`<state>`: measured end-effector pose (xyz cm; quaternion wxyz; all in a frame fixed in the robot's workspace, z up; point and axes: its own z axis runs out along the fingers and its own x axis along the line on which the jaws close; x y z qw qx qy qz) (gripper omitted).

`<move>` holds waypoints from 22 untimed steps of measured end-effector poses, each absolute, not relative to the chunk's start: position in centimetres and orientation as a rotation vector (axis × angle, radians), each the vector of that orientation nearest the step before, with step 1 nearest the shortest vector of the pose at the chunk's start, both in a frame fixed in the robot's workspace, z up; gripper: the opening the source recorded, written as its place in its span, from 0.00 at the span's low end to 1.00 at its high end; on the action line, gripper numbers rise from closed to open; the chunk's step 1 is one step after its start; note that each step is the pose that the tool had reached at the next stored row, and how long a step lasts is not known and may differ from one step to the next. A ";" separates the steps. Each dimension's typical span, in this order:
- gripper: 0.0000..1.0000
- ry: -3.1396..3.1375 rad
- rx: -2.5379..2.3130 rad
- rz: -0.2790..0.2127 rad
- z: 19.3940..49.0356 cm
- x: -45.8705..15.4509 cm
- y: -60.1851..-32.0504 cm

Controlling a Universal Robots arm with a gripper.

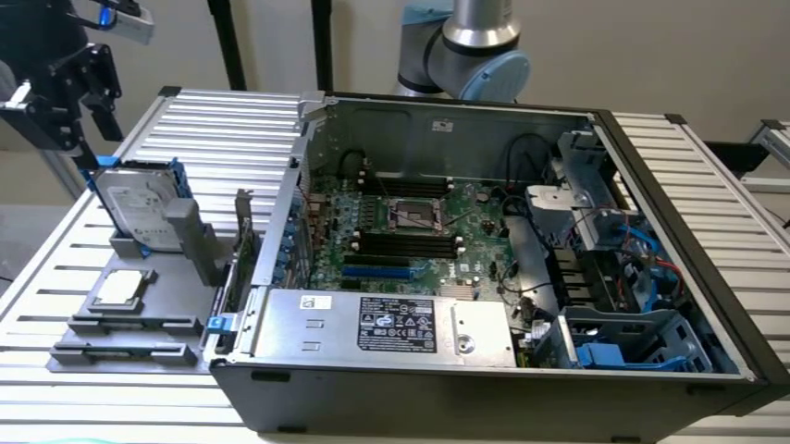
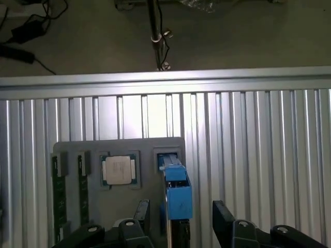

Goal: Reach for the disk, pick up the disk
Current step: 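Pick up the disk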

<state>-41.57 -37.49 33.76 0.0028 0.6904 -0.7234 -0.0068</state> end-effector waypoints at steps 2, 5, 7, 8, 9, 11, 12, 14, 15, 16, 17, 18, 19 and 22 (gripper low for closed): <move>0.60 -2.267 2.170 -0.018 33.4 -41.7 -37.4; 0.60 -2.261 2.177 -0.017 32.8 -41.7 -37.4; 0.60 -2.258 2.181 -0.017 32.5 -41.8 -37.4; 0.60 -2.256 2.183 -0.017 32.3 -41.8 -37.4; 0.60 -2.254 2.184 -0.016 32.1 -41.8 -37.4; 0.60 -2.251 2.187 -0.016 31.7 -41.8 -37.4; 0.60 -2.250 2.188 -0.016 31.6 -41.8 -37.4; 0.60 -2.248 2.189 -0.015 31.2 -41.8 -37.4; 0.60 -2.247 2.190 -0.015 31.0 -41.9 -37.4; 0.60 -2.246 2.190 -0.014 30.8 -41.9 -37.4; 0.60 -2.245 2.190 -0.013 30.7 -41.9 -37.4; 0.60 -2.244 2.190 -0.011 30.5 -41.9 -37.3; 0.60 -2.243 2.189 -0.009 30.3 -42.0 -37.3; 0.60 -2.237 2.191 -0.002 30.0 -42.0 -37.2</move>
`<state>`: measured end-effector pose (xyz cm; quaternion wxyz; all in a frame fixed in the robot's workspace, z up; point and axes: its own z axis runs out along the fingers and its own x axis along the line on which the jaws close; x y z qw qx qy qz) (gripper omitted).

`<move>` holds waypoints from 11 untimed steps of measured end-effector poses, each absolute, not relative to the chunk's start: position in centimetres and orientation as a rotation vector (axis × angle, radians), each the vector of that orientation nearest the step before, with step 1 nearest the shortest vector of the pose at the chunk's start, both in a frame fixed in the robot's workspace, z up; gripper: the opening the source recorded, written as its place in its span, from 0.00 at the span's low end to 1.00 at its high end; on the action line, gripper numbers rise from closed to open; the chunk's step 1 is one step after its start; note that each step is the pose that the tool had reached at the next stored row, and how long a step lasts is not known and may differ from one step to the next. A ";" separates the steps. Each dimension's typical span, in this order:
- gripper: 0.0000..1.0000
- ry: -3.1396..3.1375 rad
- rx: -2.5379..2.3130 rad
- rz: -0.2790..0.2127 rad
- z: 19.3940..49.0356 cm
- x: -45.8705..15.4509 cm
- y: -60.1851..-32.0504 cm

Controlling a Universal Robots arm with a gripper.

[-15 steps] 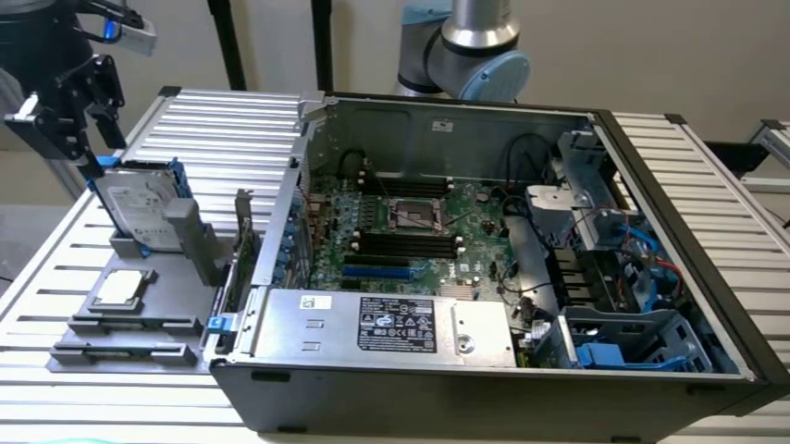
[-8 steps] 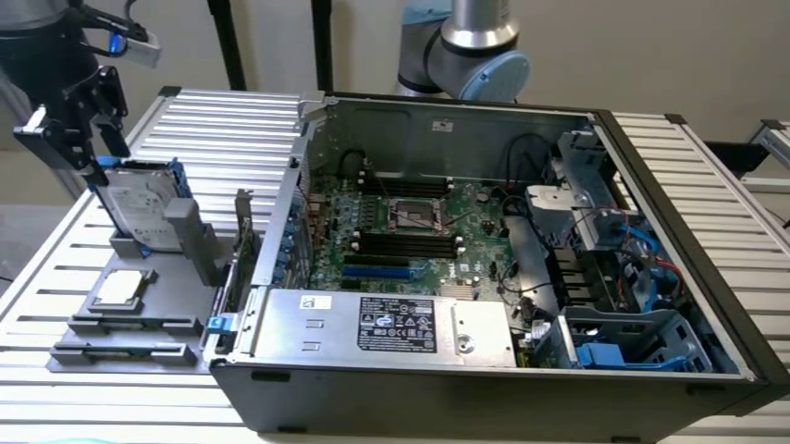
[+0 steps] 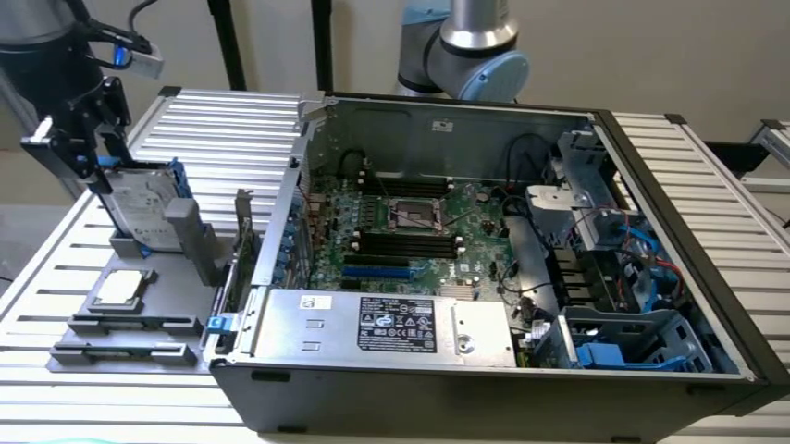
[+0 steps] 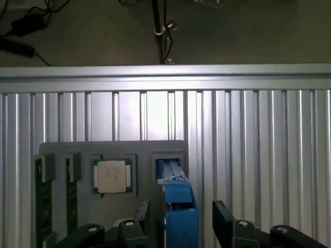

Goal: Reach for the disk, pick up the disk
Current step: 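Pick up the disk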

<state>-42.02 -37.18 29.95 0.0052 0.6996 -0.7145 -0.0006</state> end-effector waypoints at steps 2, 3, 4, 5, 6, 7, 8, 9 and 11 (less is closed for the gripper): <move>0.60 -2.235 2.195 0.003 29.8 -42.1 -37.1; 0.60 -2.235 2.200 0.008 29.7 -42.2 -37.1; 0.60 -2.236 2.205 0.015 29.7 -42.3 -37.1; 0.60 -2.237 2.210 0.021 29.6 -42.3 -37.1; 0.60 -2.238 2.214 0.027 29.6 -42.4 -37.1; 0.60 -2.238 2.216 0.029 29.5 -42.5 -37.1; 0.60 -2.237 2.217 0.030 29.5 -42.5 -37.1; 0.60 -2.237 2.218 0.030 29.4 -42.5 -37.1; 0.60 -2.236 2.218 0.030 29.3 -42.5 -37.1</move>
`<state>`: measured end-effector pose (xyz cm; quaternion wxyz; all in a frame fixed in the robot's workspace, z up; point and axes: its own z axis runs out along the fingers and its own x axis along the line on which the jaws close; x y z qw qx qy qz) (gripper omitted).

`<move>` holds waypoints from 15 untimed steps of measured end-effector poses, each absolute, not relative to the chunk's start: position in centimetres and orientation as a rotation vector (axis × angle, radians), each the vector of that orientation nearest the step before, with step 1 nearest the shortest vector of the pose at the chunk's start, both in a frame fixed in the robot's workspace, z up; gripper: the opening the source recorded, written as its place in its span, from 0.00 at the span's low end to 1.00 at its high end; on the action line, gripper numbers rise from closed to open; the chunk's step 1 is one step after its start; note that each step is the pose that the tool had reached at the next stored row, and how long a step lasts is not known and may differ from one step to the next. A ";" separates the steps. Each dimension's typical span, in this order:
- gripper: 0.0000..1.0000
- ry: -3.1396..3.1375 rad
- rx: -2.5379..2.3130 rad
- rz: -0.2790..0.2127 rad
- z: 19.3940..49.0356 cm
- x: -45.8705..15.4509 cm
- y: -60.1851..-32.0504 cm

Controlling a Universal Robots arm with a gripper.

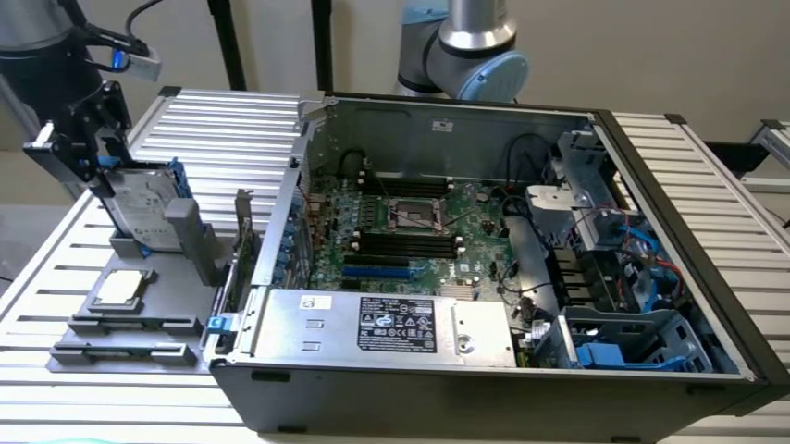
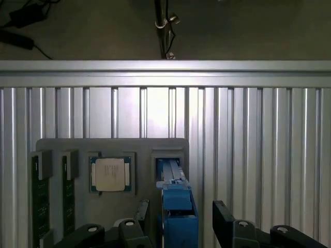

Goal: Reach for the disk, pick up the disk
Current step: 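Pick up the disk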

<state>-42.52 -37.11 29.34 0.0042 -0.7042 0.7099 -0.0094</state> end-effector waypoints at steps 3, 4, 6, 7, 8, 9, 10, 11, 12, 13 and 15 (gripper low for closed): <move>0.60 2.222 -2.209 -0.030 29.2 -42.5 -37.1; 0.60 2.221 -2.210 -0.029 29.2 -42.5 -37.1; 0.58 2.219 -2.212 -0.029 29.1 -42.5 -37.1; 0.58 2.218 -2.213 -0.029 29.1 -42.5 -37.1; 0.51 2.218 -2.213 -0.029 29.1 -42.5 -37.1; 0.51 2.217 -2.214 -0.029 29.1 -42.5 -37.1; 0.44 2.217 -2.214 -0.030 29.1 -42.5 -37.1; 0.44 2.217 -2.214 -0.029 29.1 -42.5 -37.1; 0.44 2.216 -2.214 -0.030 29.1 -42.5 -37.1; 0.44 2.217 -2.214 -0.029 29.1 -42.5 -37.1; 0.44 2.217 -2.214 -0.030 29.1 -42.5 -37.1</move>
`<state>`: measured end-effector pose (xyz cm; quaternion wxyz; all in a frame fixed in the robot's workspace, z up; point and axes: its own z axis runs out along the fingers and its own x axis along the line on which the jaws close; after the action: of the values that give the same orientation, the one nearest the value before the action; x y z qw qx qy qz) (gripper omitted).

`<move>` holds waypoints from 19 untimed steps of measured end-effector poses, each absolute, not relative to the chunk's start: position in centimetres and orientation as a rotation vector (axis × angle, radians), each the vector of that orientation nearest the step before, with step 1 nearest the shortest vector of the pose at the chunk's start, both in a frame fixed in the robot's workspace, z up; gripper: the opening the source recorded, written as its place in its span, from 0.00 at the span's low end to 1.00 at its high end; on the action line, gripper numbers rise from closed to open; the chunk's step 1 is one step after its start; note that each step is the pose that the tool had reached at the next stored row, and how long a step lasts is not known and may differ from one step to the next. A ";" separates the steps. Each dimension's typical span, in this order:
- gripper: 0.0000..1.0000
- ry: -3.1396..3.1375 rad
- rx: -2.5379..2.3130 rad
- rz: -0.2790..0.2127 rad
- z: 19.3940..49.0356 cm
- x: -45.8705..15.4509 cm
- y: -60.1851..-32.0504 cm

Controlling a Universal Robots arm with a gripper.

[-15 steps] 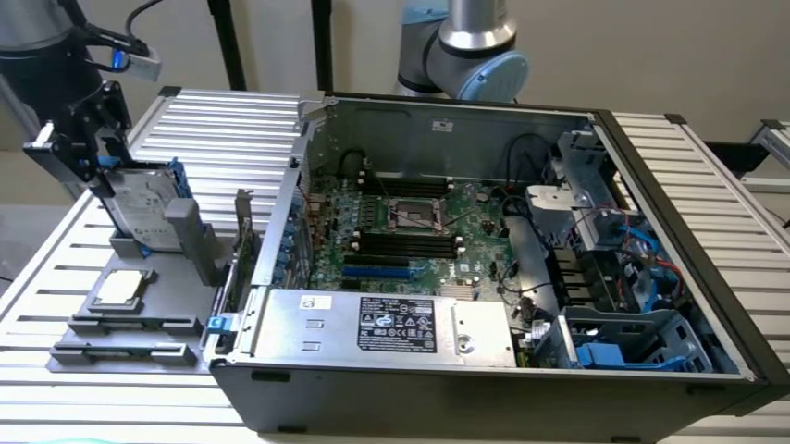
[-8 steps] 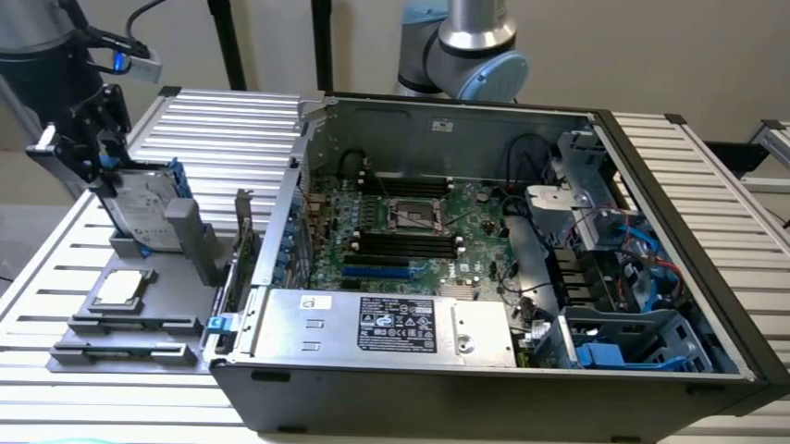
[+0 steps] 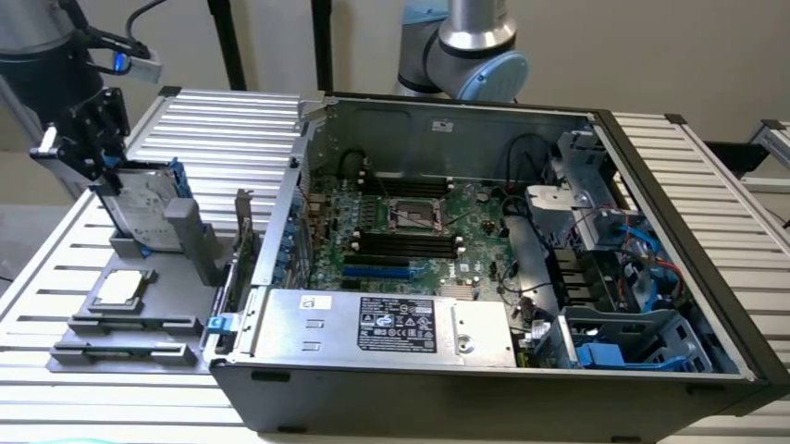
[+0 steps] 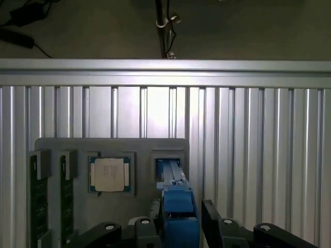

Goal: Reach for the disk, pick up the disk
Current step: 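Pick up the disk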

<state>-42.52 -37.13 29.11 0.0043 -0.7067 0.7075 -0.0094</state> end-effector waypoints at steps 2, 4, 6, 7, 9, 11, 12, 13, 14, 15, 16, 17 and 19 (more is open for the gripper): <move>0.44 2.216 -2.214 -0.030 29.1 -42.5 -37.2; 0.42 2.217 -2.215 -0.030 29.1 -42.5 -37.3; 0.35 2.217 -2.214 -0.029 29.1 -42.5 -37.4; 0.33 2.217 -2.214 -0.029 29.1 -42.5 -37.5; 0.33 2.217 -2.214 -0.029 29.1 -42.5 -37.6; 0.33 2.216 -2.214 -0.029 29.1 -42.5 -37.7; 0.33 2.217 -2.214 -0.029 29.1 -42.5 -37.8; 0.33 2.216 -2.214 -0.030 29.1 -42.5 -37.9; 0.33 2.216 -2.214 -0.030 29.1 -42.5 -38.0; 0.33 2.217 -2.214 -0.029 29.1 -42.5 -38.0; 0.33 2.216 -2.214 -0.029 29.1 -42.5 -38.1; 0.33 2.217 -2.214 -0.029 29.1 -42.5 -38.1; 0.33 2.217 -2.214 -0.030 29.1 -42.5 -38.1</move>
<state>-42.54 -38.08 29.12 0.0043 -0.7067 0.7075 -0.0094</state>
